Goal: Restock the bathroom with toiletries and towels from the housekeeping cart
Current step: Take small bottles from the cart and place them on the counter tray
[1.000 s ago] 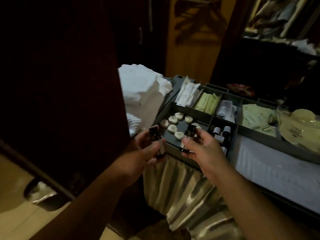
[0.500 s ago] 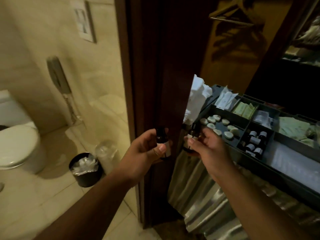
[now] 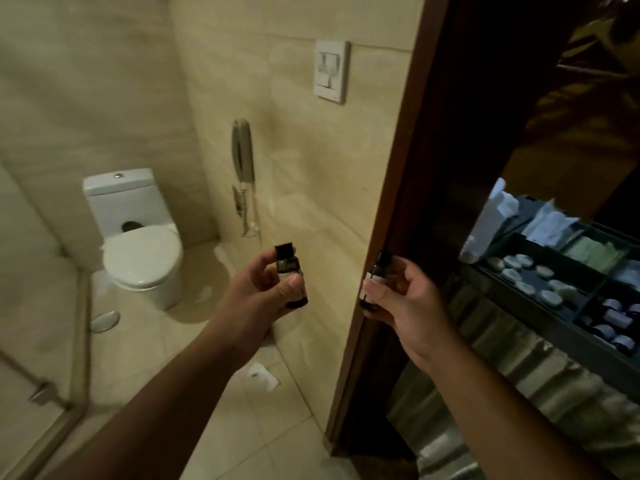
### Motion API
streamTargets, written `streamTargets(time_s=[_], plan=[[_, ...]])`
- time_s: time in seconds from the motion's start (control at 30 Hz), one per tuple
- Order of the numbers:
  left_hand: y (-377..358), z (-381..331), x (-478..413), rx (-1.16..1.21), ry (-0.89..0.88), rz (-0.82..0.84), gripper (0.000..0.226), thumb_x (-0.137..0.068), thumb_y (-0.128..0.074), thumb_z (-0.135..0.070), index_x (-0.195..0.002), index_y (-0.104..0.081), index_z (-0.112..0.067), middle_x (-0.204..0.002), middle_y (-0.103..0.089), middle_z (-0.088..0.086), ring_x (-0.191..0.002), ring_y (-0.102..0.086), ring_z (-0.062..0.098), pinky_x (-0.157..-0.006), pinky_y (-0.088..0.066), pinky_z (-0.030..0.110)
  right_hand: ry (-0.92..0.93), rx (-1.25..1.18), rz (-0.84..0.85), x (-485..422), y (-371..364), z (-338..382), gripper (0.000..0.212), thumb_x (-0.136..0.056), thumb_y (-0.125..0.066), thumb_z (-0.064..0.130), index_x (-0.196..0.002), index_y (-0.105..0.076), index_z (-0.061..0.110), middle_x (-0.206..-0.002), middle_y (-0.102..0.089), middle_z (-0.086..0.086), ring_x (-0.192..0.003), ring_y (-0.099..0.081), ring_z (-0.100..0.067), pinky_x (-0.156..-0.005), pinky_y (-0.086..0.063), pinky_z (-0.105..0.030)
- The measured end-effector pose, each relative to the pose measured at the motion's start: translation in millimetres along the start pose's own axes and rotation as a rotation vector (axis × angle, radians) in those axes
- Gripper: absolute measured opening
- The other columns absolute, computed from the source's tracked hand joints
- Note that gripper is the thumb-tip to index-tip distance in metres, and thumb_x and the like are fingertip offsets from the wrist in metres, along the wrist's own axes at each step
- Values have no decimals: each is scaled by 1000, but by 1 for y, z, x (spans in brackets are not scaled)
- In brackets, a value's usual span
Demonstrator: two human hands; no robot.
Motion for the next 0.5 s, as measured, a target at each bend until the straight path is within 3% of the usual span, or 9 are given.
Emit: streamTargets(time_s=[0.13, 0.23, 0.37, 0.5], plan=[[43, -20, 22, -16, -35, -137, 47, -78, -66, -21, -124, -60, -25, -94, -74, -4, -88, -71, 13, -81, -54, 35, -59, -100, 115, -7, -53, -3, 41, -85, -73, 8, -121, -58, 20, -94, -67, -1, -84, -68, -16, -66, -56, -29], [72, -29, 38, -16, -54, -251, 47, -77, -67, -21, -123, -61, -24, -99, -75, -2, -92, -71, 14, -82, -55, 36, -88, -119, 225, -16, -94, -6, 35, -86, -72, 7, -112, -59, 27, -86, -70, 3, -81, -69, -15, -65, -56, -30], [108, -48, 60, -28, -102, -405, 44, -77, -66, -21, -120, -61, -27, -98, -76, -4, -91, -73, 10, -72, -58, 26, -116, -146, 413, -26, -154, -5, 34, -85, -73, 9, -109, -60, 29, -74, -71, 8, -76, -70, -14, -67, -56, -31], [146, -67, 85, -16, -154, -616, 44, -77, -67, -21, -120, -62, -29, -97, -76, -7, -90, -73, 9, -69, -57, 24, -135, -170, 614, -33, -213, 4, 52, -69, -77, 23, -118, -59, 25, -84, -76, 6, -83, -73, -16, -75, -58, -35]])
Point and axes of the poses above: each hand's wrist, its own x-axis away from the middle knuckle, its own y-axis out of the back of the hand, z = x × y, the point moved 8 cm from there along -x, towards the middle knuckle
